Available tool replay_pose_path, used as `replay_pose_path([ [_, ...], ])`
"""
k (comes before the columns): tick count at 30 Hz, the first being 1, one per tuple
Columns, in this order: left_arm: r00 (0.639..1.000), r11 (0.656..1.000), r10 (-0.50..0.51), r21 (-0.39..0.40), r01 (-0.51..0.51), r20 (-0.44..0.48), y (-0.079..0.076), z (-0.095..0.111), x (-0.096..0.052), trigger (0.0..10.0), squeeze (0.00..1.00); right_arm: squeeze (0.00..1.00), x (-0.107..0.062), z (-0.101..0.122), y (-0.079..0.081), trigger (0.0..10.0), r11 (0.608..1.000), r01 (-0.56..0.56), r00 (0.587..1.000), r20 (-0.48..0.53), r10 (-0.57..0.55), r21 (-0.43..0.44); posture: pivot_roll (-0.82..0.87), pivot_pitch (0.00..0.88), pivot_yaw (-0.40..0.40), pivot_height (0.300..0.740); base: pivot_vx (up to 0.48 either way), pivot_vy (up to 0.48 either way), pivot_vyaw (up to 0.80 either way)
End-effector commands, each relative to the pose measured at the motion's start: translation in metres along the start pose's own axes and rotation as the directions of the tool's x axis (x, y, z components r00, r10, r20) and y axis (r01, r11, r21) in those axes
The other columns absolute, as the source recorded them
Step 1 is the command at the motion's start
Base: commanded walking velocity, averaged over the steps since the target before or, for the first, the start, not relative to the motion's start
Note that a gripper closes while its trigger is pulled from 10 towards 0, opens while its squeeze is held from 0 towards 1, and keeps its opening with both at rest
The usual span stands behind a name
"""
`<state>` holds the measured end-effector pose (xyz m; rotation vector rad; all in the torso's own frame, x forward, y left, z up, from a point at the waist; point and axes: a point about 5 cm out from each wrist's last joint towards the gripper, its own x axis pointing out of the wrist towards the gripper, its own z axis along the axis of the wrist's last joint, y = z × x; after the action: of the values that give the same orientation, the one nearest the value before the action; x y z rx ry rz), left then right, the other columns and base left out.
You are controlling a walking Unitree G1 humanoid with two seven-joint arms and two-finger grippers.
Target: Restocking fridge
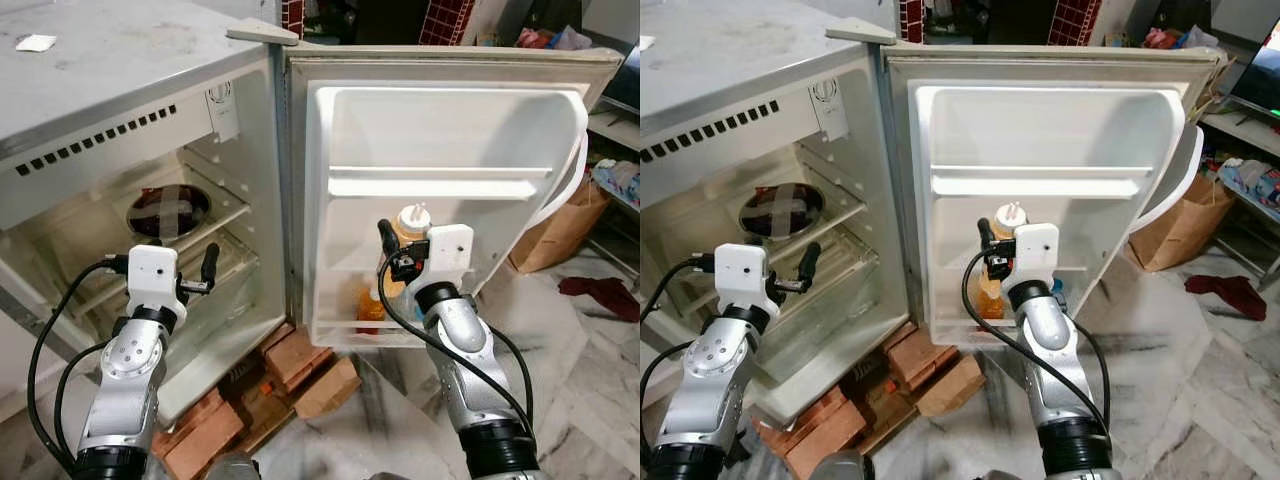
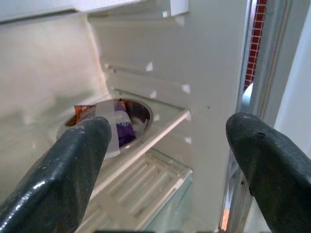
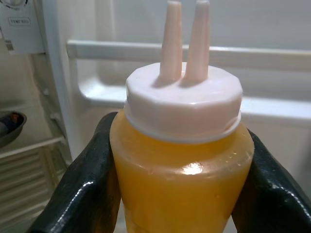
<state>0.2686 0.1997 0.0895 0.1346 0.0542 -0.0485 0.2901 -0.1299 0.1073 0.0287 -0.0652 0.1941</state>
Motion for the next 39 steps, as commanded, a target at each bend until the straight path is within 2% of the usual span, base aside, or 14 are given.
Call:
replay_pose_path([
  [1,1.000,1.000,-0.015,0.001,0.015,0.011,-0.003,0.004,0.003,10.0,0.00,0.00,0.002,0.006,-0.002,10.0,1.000,-0.003,1.000,0.018,0.004,-0.007,0.03,0.000,-0.067,0.740,0.300,0.251,0.00],
  [5,1.000,1.000,-0.027,-0.003,0.027,0.013,-0.007,0.003,0.002,10.0,0.00,0.00,0.002,0.007,-0.003,10.0,1.000,-0.008,1.000,0.017,0.008,-0.008,0.03,0.002,-0.070,0.740,0.322,0.255,0.00],
  [19,1.000,1.000,-0.024,-0.001,0.024,0.006,-0.007,0.003,0.000,10.0,0.00,0.00,0.002,0.006,0.001,10.0,1.000,-0.022,1.000,0.014,0.022,-0.004,0.03,0.010,-0.070,0.740,0.000,0.000,0.00],
  [25,1.000,1.000,-0.028,0.005,0.028,0.003,-0.007,0.004,0.000,10.0,0.00,0.00,-0.001,0.005,0.004,10.0,0.998,-0.029,0.999,0.013,0.029,0.049,0.03,0.018,-0.063,0.740,0.000,0.000,0.00],
  [30,1.000,1.000,-0.027,0.009,0.027,0.001,-0.006,0.003,0.000,10.0,0.00,0.00,-0.003,0.000,0.007,10.0,0.997,-0.044,0.999,-0.006,0.044,0.061,0.03,0.021,-0.060,0.740,0.000,0.000,0.00],
  [39,1.000,1.000,-0.010,0.003,0.010,-0.009,-0.005,0.003,0.001,10.0,0.00,0.00,-0.002,-0.003,0.012,10.0,0.995,-0.067,0.997,-0.025,0.070,0.080,0.04,0.024,-0.059,0.682,0.000,0.000,0.00],
])
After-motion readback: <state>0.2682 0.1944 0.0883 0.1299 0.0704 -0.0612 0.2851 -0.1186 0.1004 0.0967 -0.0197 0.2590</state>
